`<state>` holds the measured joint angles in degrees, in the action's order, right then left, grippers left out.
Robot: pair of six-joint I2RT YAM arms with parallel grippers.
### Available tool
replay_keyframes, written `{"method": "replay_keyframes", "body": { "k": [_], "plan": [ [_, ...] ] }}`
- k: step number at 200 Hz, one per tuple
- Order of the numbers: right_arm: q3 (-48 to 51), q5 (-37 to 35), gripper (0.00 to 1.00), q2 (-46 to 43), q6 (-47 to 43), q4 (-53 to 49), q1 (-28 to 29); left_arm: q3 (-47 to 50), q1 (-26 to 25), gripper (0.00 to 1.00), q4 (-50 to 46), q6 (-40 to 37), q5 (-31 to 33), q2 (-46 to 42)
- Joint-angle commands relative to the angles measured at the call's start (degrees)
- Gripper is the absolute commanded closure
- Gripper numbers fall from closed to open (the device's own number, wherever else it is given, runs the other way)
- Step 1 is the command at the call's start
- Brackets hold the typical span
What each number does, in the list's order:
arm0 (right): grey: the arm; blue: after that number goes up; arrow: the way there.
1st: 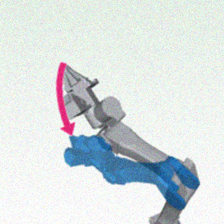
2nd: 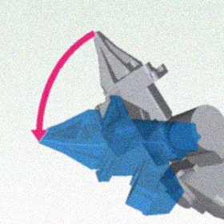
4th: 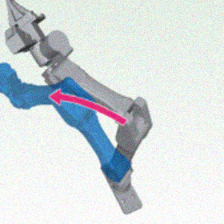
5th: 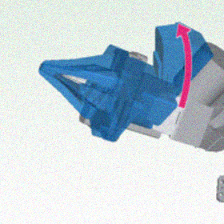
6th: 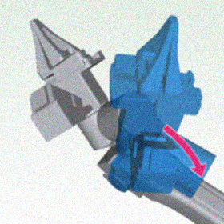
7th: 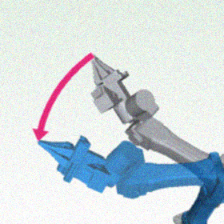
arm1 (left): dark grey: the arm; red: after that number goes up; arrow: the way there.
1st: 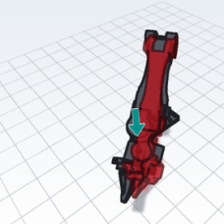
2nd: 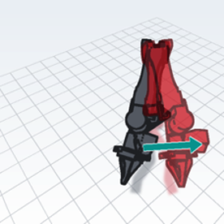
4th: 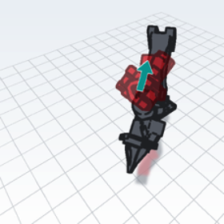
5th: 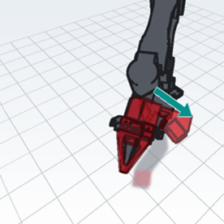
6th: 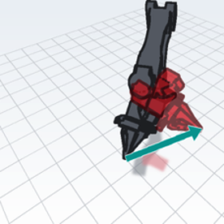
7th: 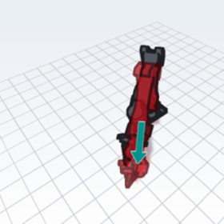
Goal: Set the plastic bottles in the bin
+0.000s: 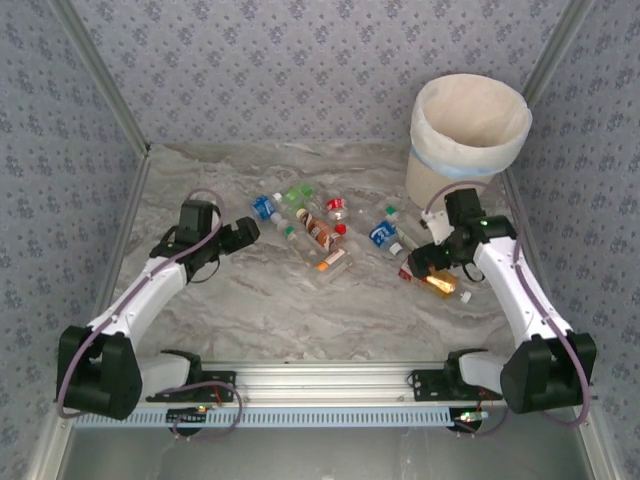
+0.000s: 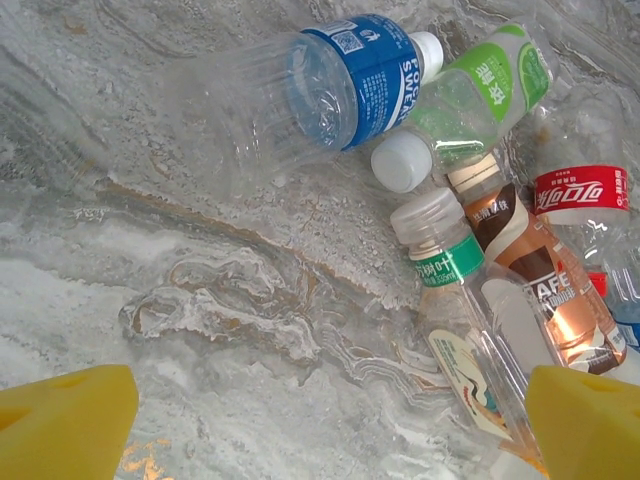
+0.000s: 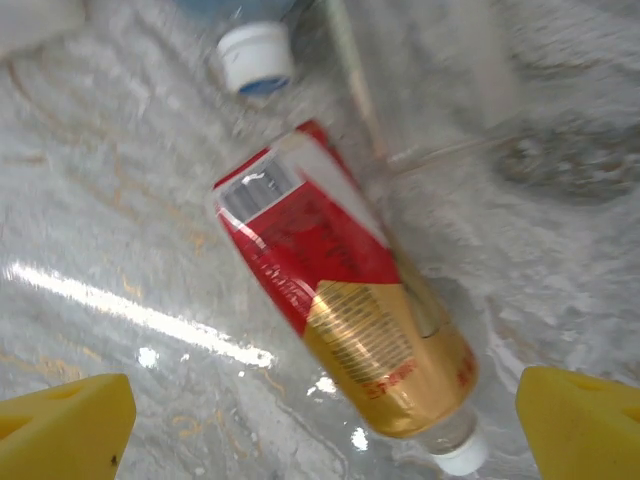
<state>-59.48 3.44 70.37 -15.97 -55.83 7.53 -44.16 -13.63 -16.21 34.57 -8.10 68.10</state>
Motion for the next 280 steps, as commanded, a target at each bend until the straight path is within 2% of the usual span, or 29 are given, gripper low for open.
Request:
{"method": "replay_keyframes", "body": {
  "k": [1,45,78,117,148,171,193,207,215,280],
  "plan": [
    [0.7,-0.8,0.00,2.2,-3.2,-1.8,0.4,1.2,-0.3,0.01,2.6,0.0,1.3,-2.7],
    [1.7,0.5,0.00,7.1,-6.6,-2.4,3.4,2.7,-0.3,0.01,4.0,0.1,3.4,-3.8],
    [3.9,-10.4,0.00,11.6,-6.8,3.8,4.6,3.1,-0.3,0.00,4.6,0.8,4.0,-3.8],
    [5.9,-15.5,0.00,18.1,-11.0,7.8,6.7,3.4,-0.3,0.00,4.1,0.7,5.0,-3.8],
    [8.3,-14.1,0.01,22.1,-12.7,10.2,9.4,3.7,-0.3,0.00,4.0,1.1,5.3,-3.8],
    [9.2,-10.1,0.05,21.7,-12.5,12.0,10.1,3.7,-0.3,0.01,3.7,1.1,5.2,-3.8],
    [11.1,-9.5,0.11,19.8,-12.4,15.3,11.5,3.7,-0.3,0.00,3.6,1.1,5.4,-4.0],
    [12.6,-10.7,0.26,18.5,-12.3,17.8,12.2,3.9,-0.3,0.01,3.6,1.4,5.6,-4.2],
    [13.2,-11.4,0.31,17.7,-12.3,18.6,12.4,3.9,-0.3,0.01,3.7,1.6,5.7,-4.2],
    [13.0,-10.2,0.42,11.6,-13.0,16.2,12.7,3.9,-0.3,0.01,4.2,2.6,6.3,-4.1]
  ]
}}
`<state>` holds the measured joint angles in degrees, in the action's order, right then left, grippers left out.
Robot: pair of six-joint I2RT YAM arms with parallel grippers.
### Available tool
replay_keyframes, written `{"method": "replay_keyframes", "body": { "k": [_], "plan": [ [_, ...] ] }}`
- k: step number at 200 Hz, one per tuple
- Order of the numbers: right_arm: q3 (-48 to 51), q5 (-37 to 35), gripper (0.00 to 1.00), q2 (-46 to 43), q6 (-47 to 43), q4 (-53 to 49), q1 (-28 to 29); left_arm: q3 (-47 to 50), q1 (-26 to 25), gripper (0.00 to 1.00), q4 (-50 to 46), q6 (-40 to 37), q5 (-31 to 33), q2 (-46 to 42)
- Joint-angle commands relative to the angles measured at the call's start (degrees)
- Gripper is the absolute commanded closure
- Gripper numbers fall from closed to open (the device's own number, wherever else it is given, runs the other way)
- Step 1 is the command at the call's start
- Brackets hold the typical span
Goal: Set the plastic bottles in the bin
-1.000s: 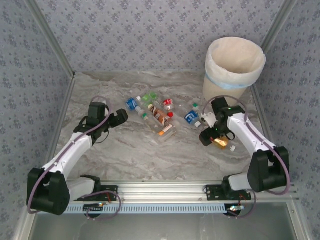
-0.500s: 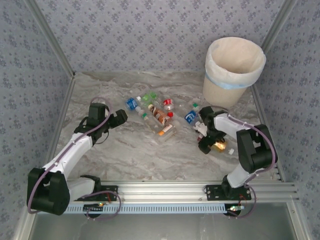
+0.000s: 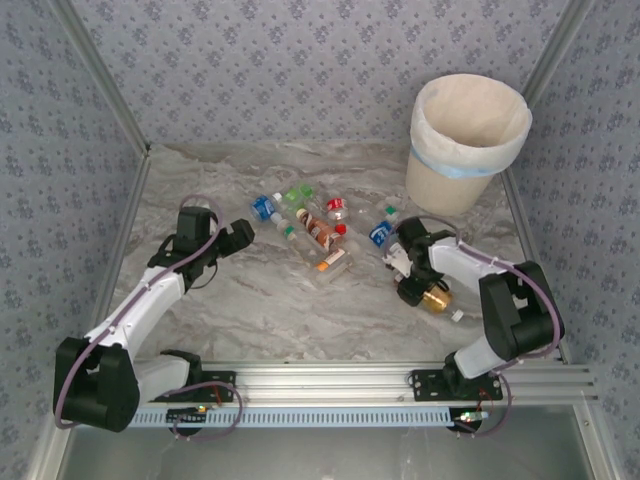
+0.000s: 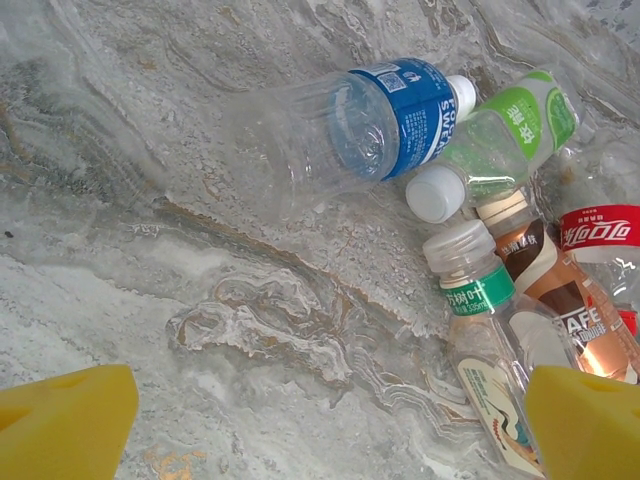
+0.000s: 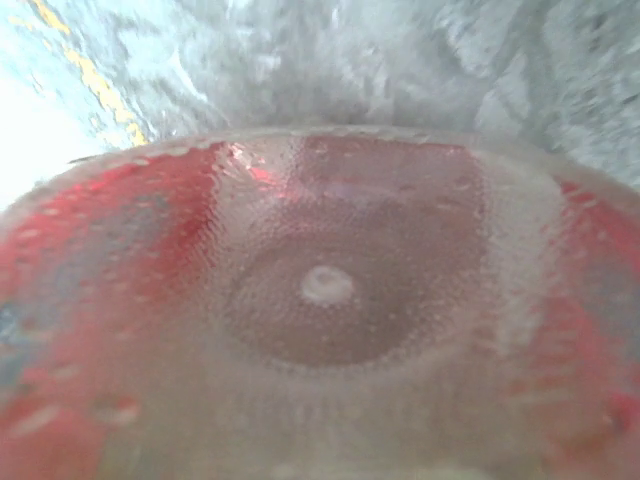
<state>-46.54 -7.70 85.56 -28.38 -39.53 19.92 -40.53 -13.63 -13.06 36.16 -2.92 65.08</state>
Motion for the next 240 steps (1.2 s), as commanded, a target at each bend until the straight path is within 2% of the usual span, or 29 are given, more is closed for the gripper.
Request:
{"method": "replay_keyframes", "body": {
  "k": [1,46,80,136,189,223,240],
  "plan": [
    [0.0,1.0,0.43,-3.7,-0.6,-0.2,0.4,0.3,-0.3,0.01,1.0,0.9,1.2,-1.1],
    [-5.4,6.6,0.48,-10.4,2.5,-4.9,0.9,0.4,-0.4,0.00,1.6,2.5,2.2,-1.2],
    [-4.6,10.4,0.51,-18.0,2.9,-1.5,1.0,0.4,-0.3,0.01,2.2,3.3,1.8,-1.2],
    [-2.7,15.6,0.54,-27.7,8.5,4.9,-1.0,0.3,-0.4,0.00,2.9,4.6,1.6,-0.7],
    [-4.6,22.0,0.56,-31.0,19.1,15.9,-4.7,0.1,-0.3,0.01,3.3,6.4,1.7,-0.6],
    [-4.5,22.6,0.56,-31.0,27.8,29.6,-4.8,0.3,-0.3,0.00,3.5,7.6,1.9,-0.5],
    [-7.1,21.2,0.56,-29.8,31.0,32.2,-4.9,0.3,-0.3,0.01,3.5,8.1,1.9,-0.3]
  ]
}}
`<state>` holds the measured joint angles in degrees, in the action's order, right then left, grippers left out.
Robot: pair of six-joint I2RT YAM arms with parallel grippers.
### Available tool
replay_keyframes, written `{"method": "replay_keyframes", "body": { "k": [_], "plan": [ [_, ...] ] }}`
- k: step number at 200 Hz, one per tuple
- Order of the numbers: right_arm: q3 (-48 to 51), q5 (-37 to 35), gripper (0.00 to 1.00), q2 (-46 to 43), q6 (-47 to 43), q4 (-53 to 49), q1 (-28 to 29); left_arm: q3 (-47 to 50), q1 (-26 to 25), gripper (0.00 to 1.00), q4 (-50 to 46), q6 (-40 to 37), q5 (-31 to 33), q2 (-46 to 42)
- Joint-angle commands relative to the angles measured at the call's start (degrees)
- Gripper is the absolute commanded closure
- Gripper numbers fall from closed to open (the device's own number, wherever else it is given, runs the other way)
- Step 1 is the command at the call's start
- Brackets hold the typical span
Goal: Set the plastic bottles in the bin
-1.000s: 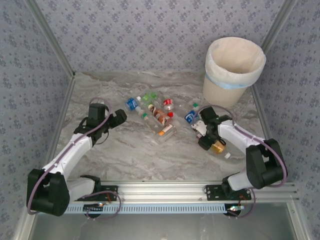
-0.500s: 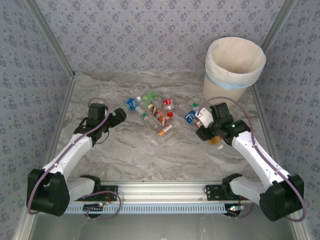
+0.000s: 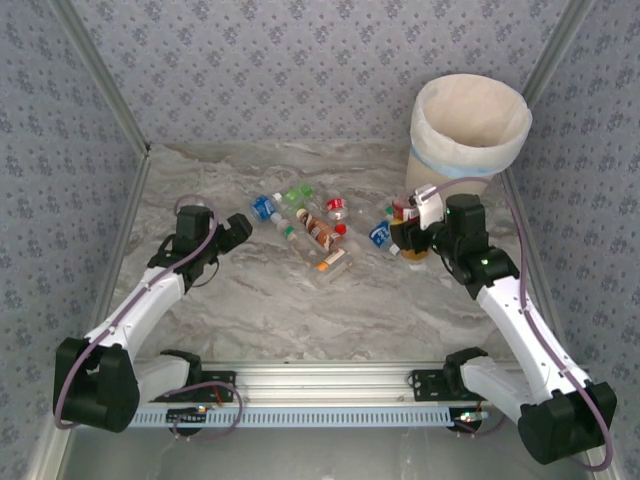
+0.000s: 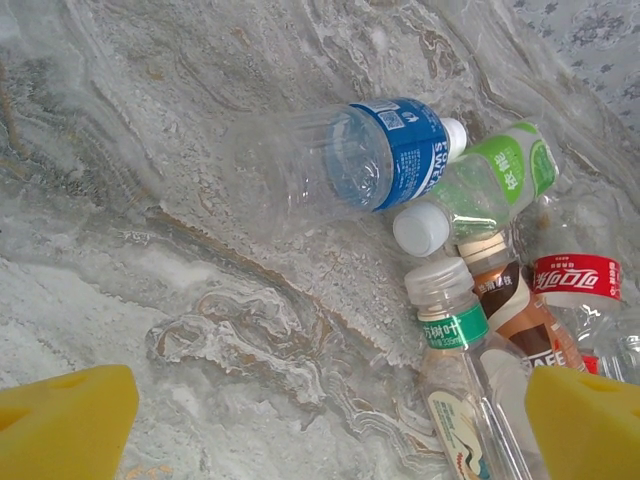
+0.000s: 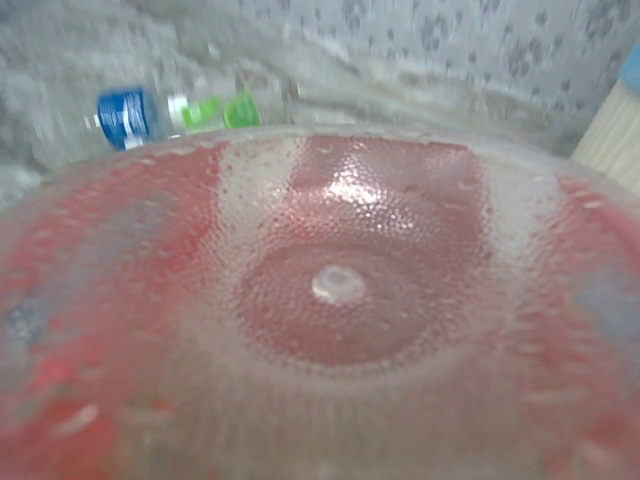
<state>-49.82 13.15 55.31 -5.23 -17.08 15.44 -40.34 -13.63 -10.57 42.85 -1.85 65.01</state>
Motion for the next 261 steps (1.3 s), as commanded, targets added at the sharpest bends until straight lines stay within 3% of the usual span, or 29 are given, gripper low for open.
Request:
{"method": "replay_keyframes", "body": {
  "k": [1,49,102,166,189,212,261],
  "plan": [
    [-4.2,0.2,0.56,0.6,7.9,9.7,-0.4,0.1,-0.3,0.01,1.0,1.5,0.9,-0.2],
    [-24.8,-2.1,0.55,10.9,10.7,1.6,-2.8,-0.7,-0.3,0.01,0.2,1.8,1.0,-0.1],
    [-43.1,-1.8,0.57,22.5,15.5,4.3,-10.4,-0.1,-0.3,0.01,-1.6,2.2,1.8,-1.3],
    [-69.7,-6.2,0.55,40.3,9.4,-7.7,-15.8,0.9,-0.3,0.01,-3.3,2.6,3.3,-3.2],
    [-75.9,-5.3,0.54,45.7,10.6,-10.0,-18.3,1.4,-0.3,0.01,-3.6,2.4,3.8,-4.0],
    [-80.9,-11.8,0.53,50.7,8.6,-16.3,-18.7,1.7,-0.3,0.01,-3.8,2.5,4.3,-4.5],
    [-81.9,-21.7,0.47,55.9,2.7,-22.4,-19.3,2.1,-0.3,0.01,-4.7,2.1,4.7,-5.3]
  ]
}}
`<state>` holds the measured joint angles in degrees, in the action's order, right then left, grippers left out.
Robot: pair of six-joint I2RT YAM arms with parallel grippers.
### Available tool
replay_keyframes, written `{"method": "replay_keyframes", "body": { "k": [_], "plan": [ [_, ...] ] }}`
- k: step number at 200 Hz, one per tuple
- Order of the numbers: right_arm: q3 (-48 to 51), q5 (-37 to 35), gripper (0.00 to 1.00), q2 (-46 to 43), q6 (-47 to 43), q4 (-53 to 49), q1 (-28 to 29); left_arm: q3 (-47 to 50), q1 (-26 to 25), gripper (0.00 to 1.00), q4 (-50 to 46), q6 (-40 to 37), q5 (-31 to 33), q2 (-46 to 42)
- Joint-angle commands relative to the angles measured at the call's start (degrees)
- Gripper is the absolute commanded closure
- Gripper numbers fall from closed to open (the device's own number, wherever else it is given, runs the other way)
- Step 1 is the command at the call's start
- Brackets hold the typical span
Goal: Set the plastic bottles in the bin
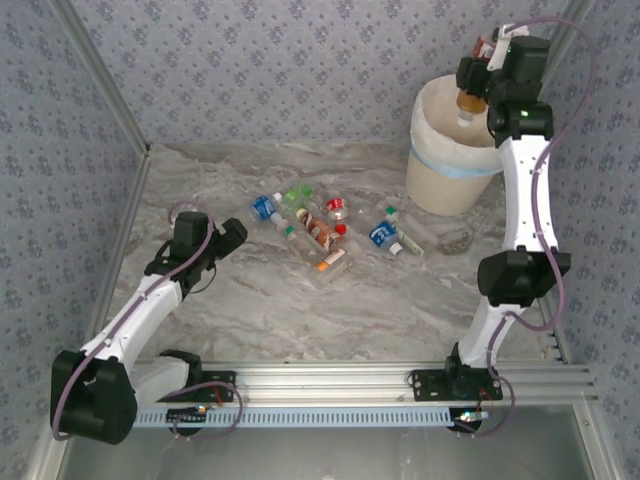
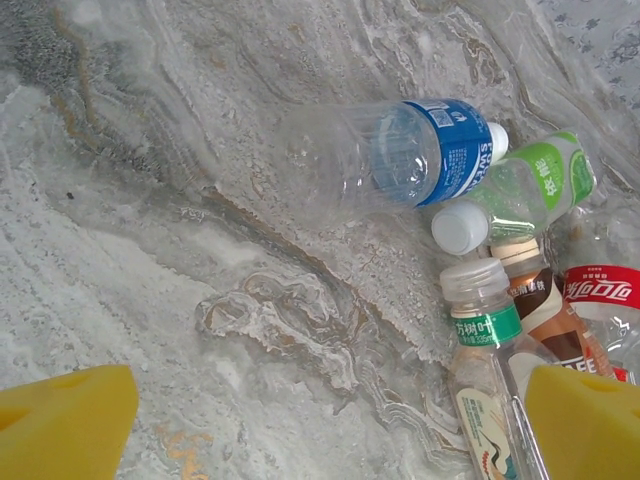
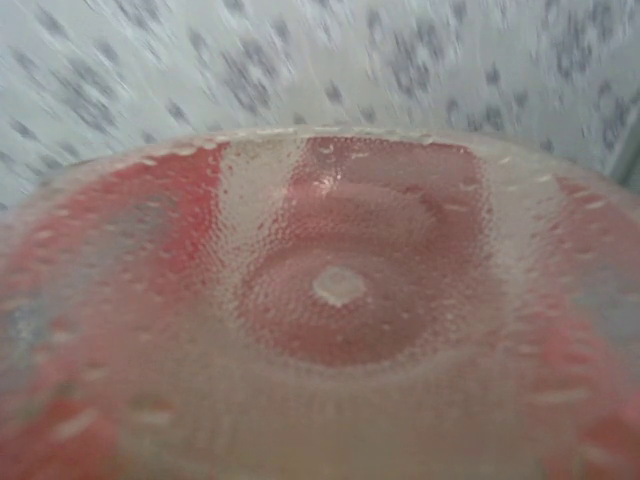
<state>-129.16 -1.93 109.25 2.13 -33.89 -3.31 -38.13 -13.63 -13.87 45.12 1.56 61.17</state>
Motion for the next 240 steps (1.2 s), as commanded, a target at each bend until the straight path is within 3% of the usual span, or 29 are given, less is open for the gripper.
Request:
{"method": "replay_keyframes", "body": {
  "k": [1,61,97,145,172,213,240],
  "plan": [
    [-2.6,-6.6,0.47,2.0,-4.7,-5.6,-0.6,-0.1,-0.3,0.01,-1.5,-0.3,1.3,-1.5],
    [-4.0,-9.6,0.33,5.5,-7.5,-17.7,-0.7,0.6,0.0,0.00,-1.4,0.2,2.1,-2.2],
    [-3.8,6.7,0.13,3.4,-9.7,-21.4,-0.4,0.6,0.6,0.01,-1.5,0.0,2.0,-2.3],
    [-2.7,10.3,0.08,-0.1,-6.2,-18.6,0.1,0.2,1.0,0.01,-0.6,-0.5,0.9,-1.2],
    [-1.9,11.5,0.00,-1.6,-3.1,-18.6,0.4,-2.0,1.4,0.01,-1.1,-5.7,-1.0,0.4],
    [7.7,11.4,0.00,-8.1,-0.1,-13.8,1.7,-9.2,1.5,0.00,-4.3,-19.6,-3.4,5.7],
    [15.6,11.6,0.00,-13.9,1.8,-8.6,2.3,-13.7,2.2,0.01,-5.8,-21.8,-5.1,12.0]
  ]
}}
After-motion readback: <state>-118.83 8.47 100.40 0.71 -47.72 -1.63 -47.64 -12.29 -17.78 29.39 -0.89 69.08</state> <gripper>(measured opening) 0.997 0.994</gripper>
